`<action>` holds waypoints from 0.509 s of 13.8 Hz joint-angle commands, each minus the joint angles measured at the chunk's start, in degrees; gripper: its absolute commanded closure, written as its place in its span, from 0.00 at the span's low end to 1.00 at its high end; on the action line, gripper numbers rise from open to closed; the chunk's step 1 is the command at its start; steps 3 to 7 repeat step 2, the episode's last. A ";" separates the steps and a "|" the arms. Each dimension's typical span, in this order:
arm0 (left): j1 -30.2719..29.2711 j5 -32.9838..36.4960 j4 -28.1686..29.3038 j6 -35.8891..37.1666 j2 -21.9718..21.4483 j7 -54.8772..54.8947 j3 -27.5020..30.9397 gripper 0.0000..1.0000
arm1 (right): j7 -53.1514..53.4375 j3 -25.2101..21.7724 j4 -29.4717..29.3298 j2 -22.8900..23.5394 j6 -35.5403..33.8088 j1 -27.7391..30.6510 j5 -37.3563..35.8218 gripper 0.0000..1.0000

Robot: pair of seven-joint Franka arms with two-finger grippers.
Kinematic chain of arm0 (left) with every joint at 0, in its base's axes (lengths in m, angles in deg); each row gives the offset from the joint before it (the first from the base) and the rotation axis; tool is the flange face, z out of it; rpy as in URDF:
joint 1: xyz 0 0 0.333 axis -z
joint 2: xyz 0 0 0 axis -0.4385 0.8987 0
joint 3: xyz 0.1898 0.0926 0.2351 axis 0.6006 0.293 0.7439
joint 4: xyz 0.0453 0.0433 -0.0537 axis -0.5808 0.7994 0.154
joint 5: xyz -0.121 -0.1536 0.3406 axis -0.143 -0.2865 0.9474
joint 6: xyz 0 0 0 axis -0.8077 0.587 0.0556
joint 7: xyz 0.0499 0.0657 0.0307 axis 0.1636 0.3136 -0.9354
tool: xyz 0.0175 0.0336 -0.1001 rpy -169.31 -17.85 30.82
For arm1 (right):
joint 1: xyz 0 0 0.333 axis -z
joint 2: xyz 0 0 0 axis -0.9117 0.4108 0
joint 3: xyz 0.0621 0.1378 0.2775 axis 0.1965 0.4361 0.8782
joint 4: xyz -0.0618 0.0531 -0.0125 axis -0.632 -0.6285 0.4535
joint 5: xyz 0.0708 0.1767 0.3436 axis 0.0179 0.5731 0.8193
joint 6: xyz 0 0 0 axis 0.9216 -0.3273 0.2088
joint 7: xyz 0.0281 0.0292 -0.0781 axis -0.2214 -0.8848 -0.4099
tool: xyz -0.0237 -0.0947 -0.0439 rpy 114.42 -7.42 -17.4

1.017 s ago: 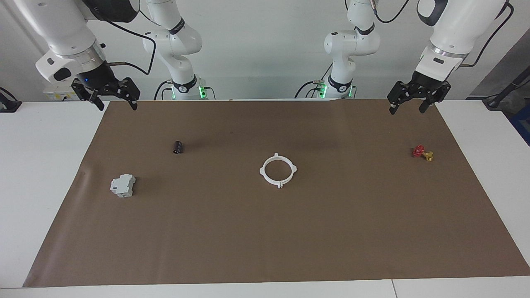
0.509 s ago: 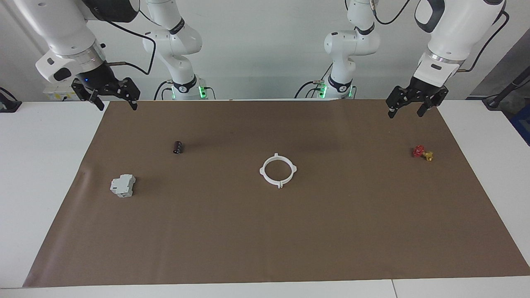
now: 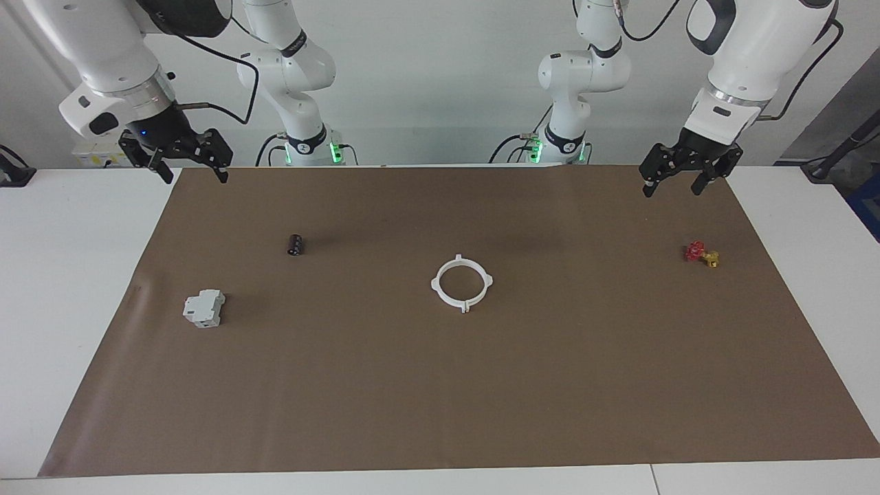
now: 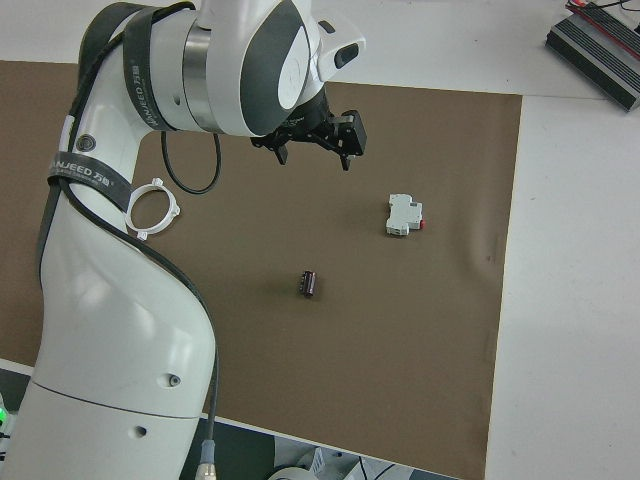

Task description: Assemble drain pipe with both arms

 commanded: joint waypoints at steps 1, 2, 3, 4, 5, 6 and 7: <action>0.18 -0.47 1.16 -0.51 -1.27 -0.82 0.03 0.00 | -0.83 0.20 1.15 -1.04 -0.01 0.46 0.66 0.00; 0.18 -0.47 1.16 -0.51 -1.27 -0.82 0.03 0.00 | -0.83 0.20 1.15 -1.04 -0.01 0.46 0.66 0.00; 0.18 -0.47 1.16 -0.51 -1.27 -0.82 0.03 0.00 | -0.83 0.20 1.15 -1.04 -0.01 0.46 0.66 0.00; 0.18 -0.47 1.16 -0.51 -1.27 -0.82 0.03 0.00 | -0.83 0.20 1.15 -1.04 -0.01 0.46 0.66 0.00; 0.18 -0.47 1.16 -0.51 -1.27 -0.82 0.03 0.00 | -0.83 0.20 1.15 -1.04 -0.01 0.46 0.66 0.00; 0.18 -0.47 1.16 -0.51 -1.27 -0.82 0.03 0.00 | -0.83 0.20 1.15 -1.04 -0.01 0.46 0.66 0.00; 0.18 -0.47 1.16 -0.51 -1.27 -0.82 0.03 0.00 | -0.83 0.20 1.15 -1.04 -0.01 0.46 0.66 0.00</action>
